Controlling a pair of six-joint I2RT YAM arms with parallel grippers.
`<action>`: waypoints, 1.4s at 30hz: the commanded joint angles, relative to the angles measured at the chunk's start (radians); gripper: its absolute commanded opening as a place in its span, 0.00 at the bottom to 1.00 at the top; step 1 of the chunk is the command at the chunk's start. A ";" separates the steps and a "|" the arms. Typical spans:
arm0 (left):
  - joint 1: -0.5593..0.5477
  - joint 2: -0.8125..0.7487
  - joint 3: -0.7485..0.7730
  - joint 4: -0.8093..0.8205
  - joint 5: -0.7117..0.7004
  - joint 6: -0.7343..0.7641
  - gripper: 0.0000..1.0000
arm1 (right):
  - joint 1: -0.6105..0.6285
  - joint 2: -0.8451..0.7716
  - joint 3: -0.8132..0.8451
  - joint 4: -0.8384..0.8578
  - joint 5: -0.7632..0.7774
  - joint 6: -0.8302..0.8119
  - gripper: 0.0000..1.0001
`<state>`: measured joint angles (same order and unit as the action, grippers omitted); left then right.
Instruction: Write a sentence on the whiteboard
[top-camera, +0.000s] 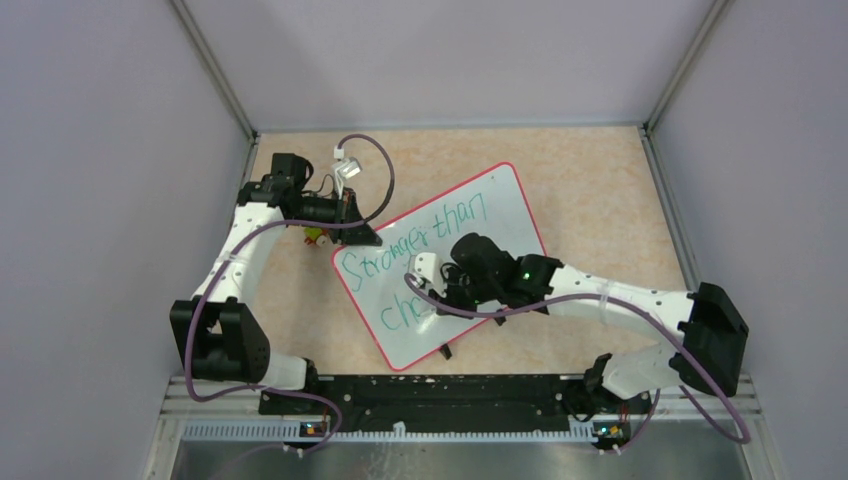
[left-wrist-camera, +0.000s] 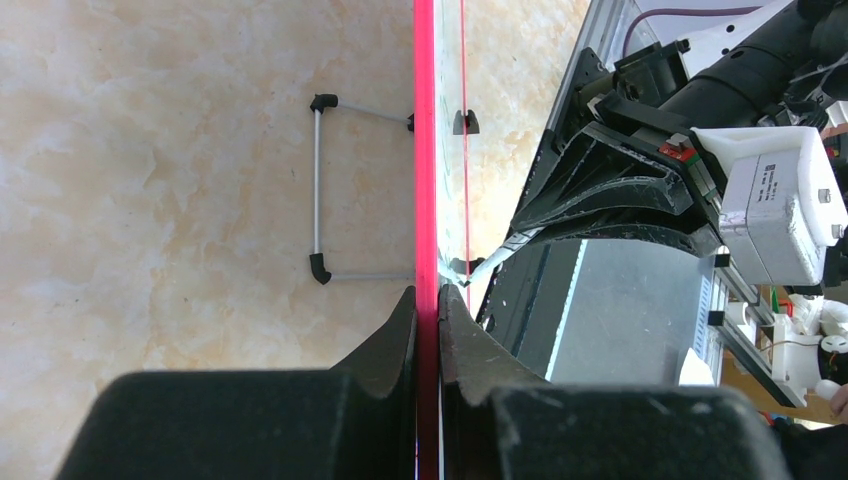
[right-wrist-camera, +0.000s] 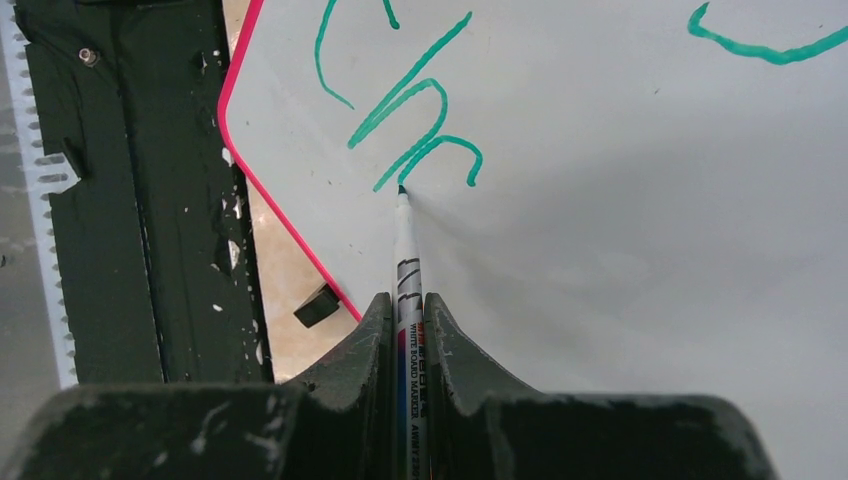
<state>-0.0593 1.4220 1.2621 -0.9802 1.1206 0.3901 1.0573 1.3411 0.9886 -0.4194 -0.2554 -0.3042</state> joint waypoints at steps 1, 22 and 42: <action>-0.016 -0.028 0.029 0.039 -0.022 0.060 0.00 | -0.019 -0.037 0.005 0.008 0.057 -0.015 0.00; -0.016 -0.028 0.031 0.039 -0.022 0.058 0.00 | -0.060 -0.021 0.095 0.035 0.125 -0.002 0.00; -0.016 -0.026 0.030 0.041 -0.024 0.059 0.00 | -0.050 -0.019 0.016 -0.021 0.024 -0.024 0.00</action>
<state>-0.0589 1.4220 1.2621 -0.9798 1.1172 0.3901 1.0153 1.3262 1.0321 -0.4362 -0.2352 -0.3058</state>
